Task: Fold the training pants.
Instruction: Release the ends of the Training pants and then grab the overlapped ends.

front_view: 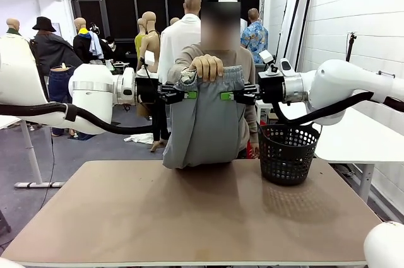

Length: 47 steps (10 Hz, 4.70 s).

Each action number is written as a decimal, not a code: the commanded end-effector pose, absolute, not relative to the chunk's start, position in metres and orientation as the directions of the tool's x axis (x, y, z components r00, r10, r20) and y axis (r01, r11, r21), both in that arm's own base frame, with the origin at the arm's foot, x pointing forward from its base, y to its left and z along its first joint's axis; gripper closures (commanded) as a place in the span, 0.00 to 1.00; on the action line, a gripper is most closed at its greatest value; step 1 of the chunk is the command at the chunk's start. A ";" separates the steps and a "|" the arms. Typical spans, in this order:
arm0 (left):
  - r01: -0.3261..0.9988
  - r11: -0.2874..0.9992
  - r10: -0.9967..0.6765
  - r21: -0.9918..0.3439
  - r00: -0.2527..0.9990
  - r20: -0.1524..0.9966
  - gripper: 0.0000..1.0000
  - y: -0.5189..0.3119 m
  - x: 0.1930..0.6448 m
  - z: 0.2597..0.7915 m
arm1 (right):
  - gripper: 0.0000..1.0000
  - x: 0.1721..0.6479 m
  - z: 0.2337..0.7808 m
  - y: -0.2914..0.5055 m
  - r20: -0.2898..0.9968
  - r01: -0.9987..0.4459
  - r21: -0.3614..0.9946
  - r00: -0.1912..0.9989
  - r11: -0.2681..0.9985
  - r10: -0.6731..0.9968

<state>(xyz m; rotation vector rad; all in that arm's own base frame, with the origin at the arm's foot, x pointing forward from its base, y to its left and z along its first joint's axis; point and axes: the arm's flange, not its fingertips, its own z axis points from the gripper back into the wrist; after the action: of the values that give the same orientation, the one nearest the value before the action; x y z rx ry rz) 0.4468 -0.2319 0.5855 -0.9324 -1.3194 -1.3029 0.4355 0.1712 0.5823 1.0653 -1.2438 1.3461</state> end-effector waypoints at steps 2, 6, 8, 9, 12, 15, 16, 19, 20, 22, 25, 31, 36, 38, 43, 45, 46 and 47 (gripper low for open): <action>0.966 0.140 -0.102 0.219 -0.206 0.973 1.00 -0.232 0.444 0.587 | 1.00 0.433 0.586 0.172 0.987 -0.991 -0.137 -0.136 -0.004 0.085; 0.966 0.140 -0.102 0.219 -0.206 0.973 1.00 -0.232 0.444 0.587 | 1.00 0.433 0.586 0.172 0.987 -0.991 -0.137 -0.136 -0.004 0.085; 0.966 0.140 -0.102 0.219 -0.206 0.973 1.00 -0.232 0.444 0.587 | 1.00 0.433 0.586 0.172 0.987 -0.991 -0.137 -0.136 -0.004 0.085; 0.966 0.140 -0.102 0.219 -0.206 0.973 1.00 -0.232 0.444 0.587 | 1.00 0.433 0.586 0.172 0.987 -0.991 -0.137 -0.136 -0.004 0.085; 0.966 0.140 -0.102 0.219 -0.206 0.973 1.00 -0.232 0.444 0.587 | 1.00 0.433 0.586 0.172 0.987 -0.991 -0.137 -0.136 -0.004 0.085; 0.966 0.140 -0.102 0.219 -0.206 0.973 1.00 -0.232 0.444 0.587 | 1.00 0.433 0.586 0.172 0.987 -0.991 -0.137 -0.136 -0.004 0.085; 0.966 0.140 -0.102 0.219 -0.206 0.973 1.00 -0.232 0.444 0.587 | 1.00 0.433 0.586 0.172 0.987 -0.991 -0.137 -0.136 -0.004 0.085; 0.966 0.140 -0.102 0.219 -0.206 0.973 1.00 -0.232 0.444 0.587 | 1.00 0.433 0.586 0.172 0.987 -0.991 -0.137 -0.136 -0.004 0.085; 0.966 0.140 -0.102 0.219 -0.206 0.973 1.00 -0.232 0.444 0.587 | 1.00 0.433 0.586 0.172 0.987 -0.991 -0.137 -0.136 -0.004 0.085; 0.966 0.140 -0.102 0.219 -0.206 0.973 1.00 -0.232 0.444 0.587 | 1.00 0.433 0.586 0.172 0.987 -0.991 -0.137 -0.136 -0.004 0.085; 0.966 0.140 -0.102 0.219 -0.206 0.973 1.00 -0.232 0.444 0.587 | 1.00 0.433 0.586 0.172 0.987 -0.991 -0.137 -0.136 -0.004 0.085; 0.966 0.140 -0.102 0.219 -0.206 0.973 1.00 -0.232 0.444 0.587 | 1.00 0.433 0.586 0.172 0.987 -0.991 -0.137 -0.136 -0.004 0.085; 0.966 0.140 -0.102 0.219 -0.206 0.973 1.00 -0.232 0.444 0.587 | 1.00 0.433 0.586 0.172 0.987 -0.991 -0.137 -0.136 -0.004 0.085; 0.966 0.140 -0.102 0.219 -0.206 0.973 1.00 -0.232 0.444 0.587 | 1.00 0.433 0.586 0.172 0.987 -0.991 -0.137 -0.136 -0.004 0.085; 0.966 0.140 -0.102 0.219 -0.206 0.973 1.00 -0.232 0.444 0.587 | 1.00 0.433 0.586 0.172 0.987 -0.991 -0.137 -0.136 -0.004 0.085; 0.966 0.140 -0.102 0.219 -0.206 0.973 1.00 -0.232 0.444 0.587 | 1.00 0.433 0.586 0.172 0.987 -0.991 -0.137 -0.136 -0.004 0.085; 0.966 0.140 -0.102 0.219 -0.206 0.973 1.00 -0.232 0.444 0.587 | 1.00 0.433 0.586 0.172 0.987 -0.991 -0.137 -0.136 -0.004 0.085; 0.966 0.140 -0.102 0.219 -0.206 0.973 1.00 -0.232 0.444 0.587 | 1.00 0.433 0.586 0.172 0.987 -0.991 -0.137 -0.136 -0.004 0.085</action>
<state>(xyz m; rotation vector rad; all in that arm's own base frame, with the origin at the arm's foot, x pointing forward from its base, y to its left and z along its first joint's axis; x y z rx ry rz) 0.4466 -0.2315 0.5861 -0.9333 -1.3271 -1.2987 0.4355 0.1710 0.5824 1.0660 -1.2442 1.3456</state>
